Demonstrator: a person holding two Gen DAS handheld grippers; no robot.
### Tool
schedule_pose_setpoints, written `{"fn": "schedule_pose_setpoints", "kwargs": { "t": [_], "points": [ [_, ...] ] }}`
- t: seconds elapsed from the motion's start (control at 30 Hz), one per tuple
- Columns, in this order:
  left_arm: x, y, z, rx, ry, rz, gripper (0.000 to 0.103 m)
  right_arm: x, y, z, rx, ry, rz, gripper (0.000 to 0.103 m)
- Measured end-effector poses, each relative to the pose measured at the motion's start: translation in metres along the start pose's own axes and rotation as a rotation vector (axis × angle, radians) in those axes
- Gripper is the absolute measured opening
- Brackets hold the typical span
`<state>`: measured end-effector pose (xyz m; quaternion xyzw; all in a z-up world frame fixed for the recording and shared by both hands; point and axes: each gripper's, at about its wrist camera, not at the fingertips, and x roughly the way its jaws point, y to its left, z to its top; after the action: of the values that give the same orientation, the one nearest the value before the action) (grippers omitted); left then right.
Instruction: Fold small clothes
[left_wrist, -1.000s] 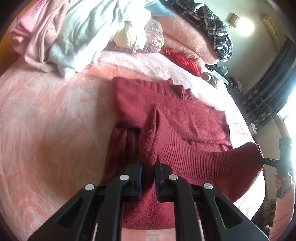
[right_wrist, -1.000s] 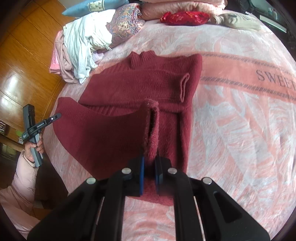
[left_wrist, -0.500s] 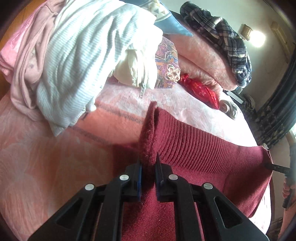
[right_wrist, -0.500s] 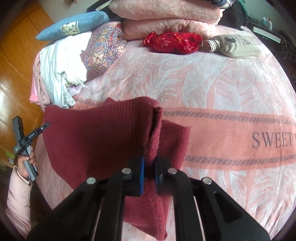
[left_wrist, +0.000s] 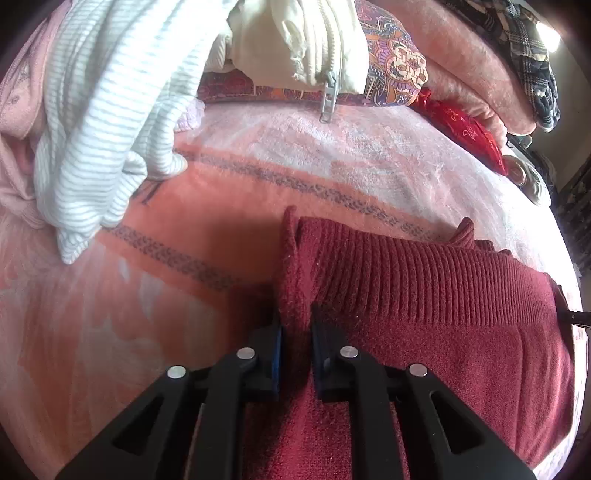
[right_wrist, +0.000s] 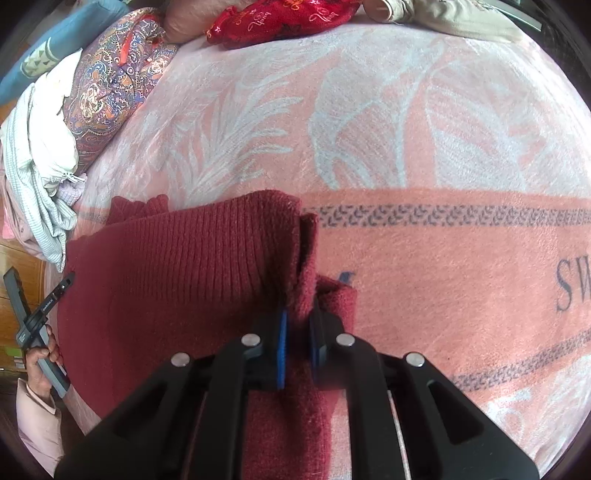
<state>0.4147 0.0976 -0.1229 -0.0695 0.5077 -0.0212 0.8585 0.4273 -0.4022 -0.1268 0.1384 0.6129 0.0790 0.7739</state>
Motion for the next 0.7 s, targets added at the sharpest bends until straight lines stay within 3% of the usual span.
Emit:
{"fn": "schedule_pose_setpoints", "kwargs": {
  "t": [0.13,0.2,0.3,0.33,0.37,0.43,0.6,0.7],
  "points": [
    [-0.001,-0.002,0.002,0.001,0.017,0.006,0.016,-0.001,0.002,0.0,0.004,0.002,-0.008,0.01],
    [-0.002,-0.005,0.007,0.004,0.031,0.009,0.021,-0.008,0.006,-0.001,0.004,-0.002,-0.012,0.018],
    [-0.013,-0.006,0.006,-0.015,0.056,-0.013,0.05,-0.03,0.012,-0.008,-0.02,-0.023,-0.029,0.047],
    [-0.021,-0.006,0.004,-0.018,0.055,-0.023,0.054,-0.04,0.015,-0.012,-0.042,-0.036,-0.039,0.058],
    [-0.029,-0.006,0.001,-0.017,0.056,-0.034,0.056,-0.051,0.017,-0.019,-0.069,-0.045,-0.038,0.058],
    [-0.049,-0.003,-0.01,-0.014,0.065,-0.087,0.075,-0.067,0.016,-0.035,-0.088,-0.04,-0.007,0.062],
    [-0.081,0.023,-0.054,-0.045,0.128,-0.166,0.079,-0.084,0.003,-0.092,-0.101,0.025,0.046,0.071],
    [-0.088,0.043,-0.084,-0.095,0.174,-0.173,0.079,-0.083,-0.006,-0.125,-0.091,0.067,0.069,0.073]
  ]
}}
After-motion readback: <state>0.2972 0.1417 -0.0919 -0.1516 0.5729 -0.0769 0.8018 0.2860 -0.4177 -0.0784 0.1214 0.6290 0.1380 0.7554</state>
